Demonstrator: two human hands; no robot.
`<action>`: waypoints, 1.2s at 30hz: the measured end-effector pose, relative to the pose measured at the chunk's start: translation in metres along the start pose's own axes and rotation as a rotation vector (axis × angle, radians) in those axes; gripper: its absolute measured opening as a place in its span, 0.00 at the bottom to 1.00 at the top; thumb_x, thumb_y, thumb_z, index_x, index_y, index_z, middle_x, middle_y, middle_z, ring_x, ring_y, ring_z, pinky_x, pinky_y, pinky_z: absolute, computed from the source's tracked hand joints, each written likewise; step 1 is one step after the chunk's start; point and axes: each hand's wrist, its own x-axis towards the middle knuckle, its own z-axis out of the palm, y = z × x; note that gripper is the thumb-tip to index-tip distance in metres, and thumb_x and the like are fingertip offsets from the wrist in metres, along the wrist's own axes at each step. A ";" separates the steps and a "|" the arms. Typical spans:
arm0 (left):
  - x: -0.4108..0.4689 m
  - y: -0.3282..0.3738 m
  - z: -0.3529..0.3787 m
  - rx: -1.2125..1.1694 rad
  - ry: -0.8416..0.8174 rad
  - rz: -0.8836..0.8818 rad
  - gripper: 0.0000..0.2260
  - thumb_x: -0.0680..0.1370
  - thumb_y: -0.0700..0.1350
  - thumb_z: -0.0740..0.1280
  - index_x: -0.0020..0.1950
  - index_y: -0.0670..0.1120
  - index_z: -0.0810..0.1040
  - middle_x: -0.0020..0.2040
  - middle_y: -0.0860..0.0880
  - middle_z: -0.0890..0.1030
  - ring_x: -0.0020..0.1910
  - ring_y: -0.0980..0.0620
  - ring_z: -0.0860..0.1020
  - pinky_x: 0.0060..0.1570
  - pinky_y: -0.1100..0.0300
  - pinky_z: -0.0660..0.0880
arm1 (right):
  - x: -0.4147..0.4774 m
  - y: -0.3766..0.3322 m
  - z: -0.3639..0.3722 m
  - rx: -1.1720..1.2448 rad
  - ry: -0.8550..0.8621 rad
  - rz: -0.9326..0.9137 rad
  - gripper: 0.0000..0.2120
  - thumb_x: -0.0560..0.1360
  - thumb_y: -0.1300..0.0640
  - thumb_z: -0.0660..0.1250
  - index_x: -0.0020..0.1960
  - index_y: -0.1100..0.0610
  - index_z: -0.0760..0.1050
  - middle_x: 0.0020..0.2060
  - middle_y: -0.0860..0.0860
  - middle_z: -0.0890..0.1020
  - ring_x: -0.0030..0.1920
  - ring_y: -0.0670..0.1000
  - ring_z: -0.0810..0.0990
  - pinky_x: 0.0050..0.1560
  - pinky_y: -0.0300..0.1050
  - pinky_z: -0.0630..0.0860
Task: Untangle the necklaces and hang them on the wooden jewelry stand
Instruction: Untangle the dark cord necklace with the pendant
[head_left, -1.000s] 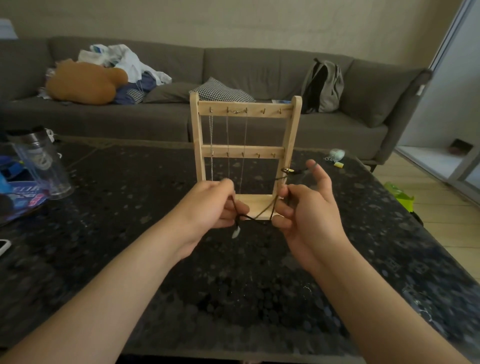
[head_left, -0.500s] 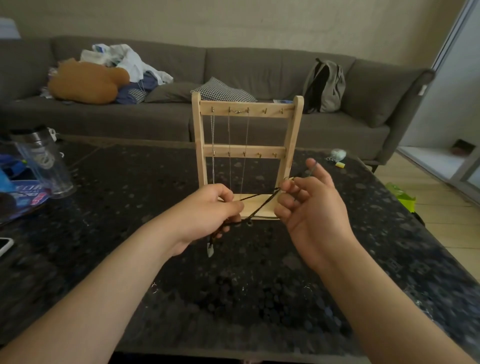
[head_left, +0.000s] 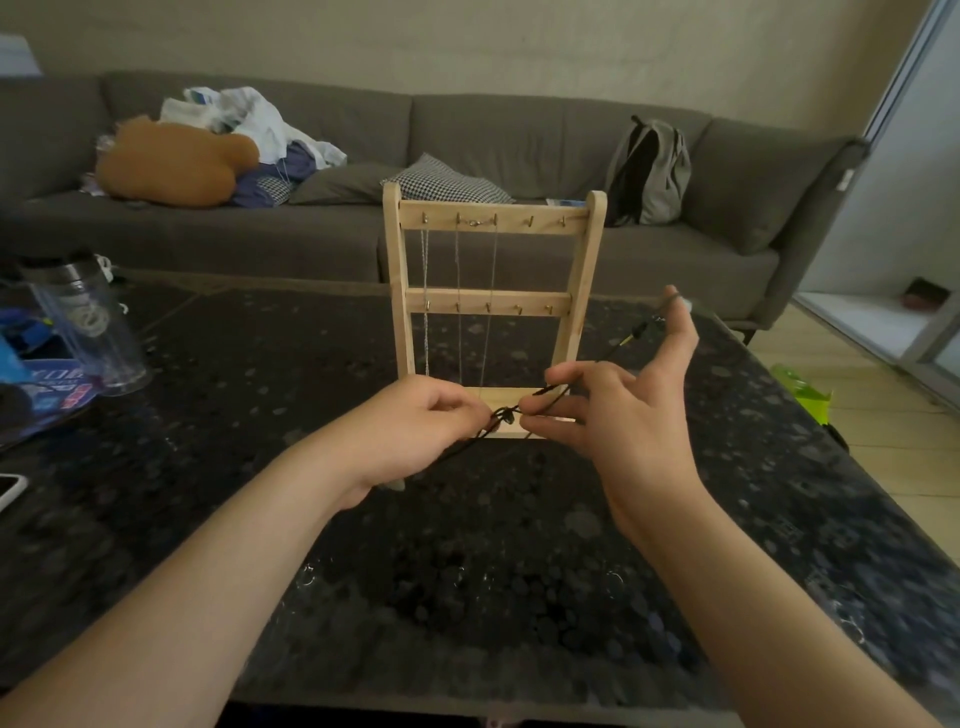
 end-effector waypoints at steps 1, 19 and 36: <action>0.000 -0.001 0.000 0.006 -0.005 0.014 0.09 0.86 0.54 0.67 0.59 0.59 0.87 0.58 0.57 0.86 0.61 0.55 0.80 0.63 0.56 0.74 | 0.000 0.000 0.000 0.001 -0.008 -0.021 0.42 0.87 0.68 0.54 0.81 0.27 0.42 0.49 0.60 0.85 0.43 0.59 0.90 0.45 0.54 0.88; -0.008 0.012 0.000 -0.364 0.029 -0.050 0.07 0.81 0.43 0.75 0.44 0.48 0.81 0.45 0.46 0.88 0.50 0.47 0.86 0.59 0.44 0.85 | 0.002 0.003 -0.002 0.222 -0.063 -0.006 0.42 0.86 0.69 0.57 0.81 0.27 0.48 0.42 0.58 0.82 0.35 0.55 0.80 0.55 0.62 0.86; -0.008 0.009 0.005 0.192 0.392 0.297 0.12 0.78 0.40 0.78 0.54 0.56 0.82 0.36 0.57 0.76 0.32 0.66 0.76 0.40 0.70 0.72 | 0.006 0.008 -0.001 0.069 -0.009 0.030 0.24 0.85 0.66 0.61 0.71 0.40 0.69 0.38 0.51 0.85 0.47 0.51 0.85 0.60 0.60 0.84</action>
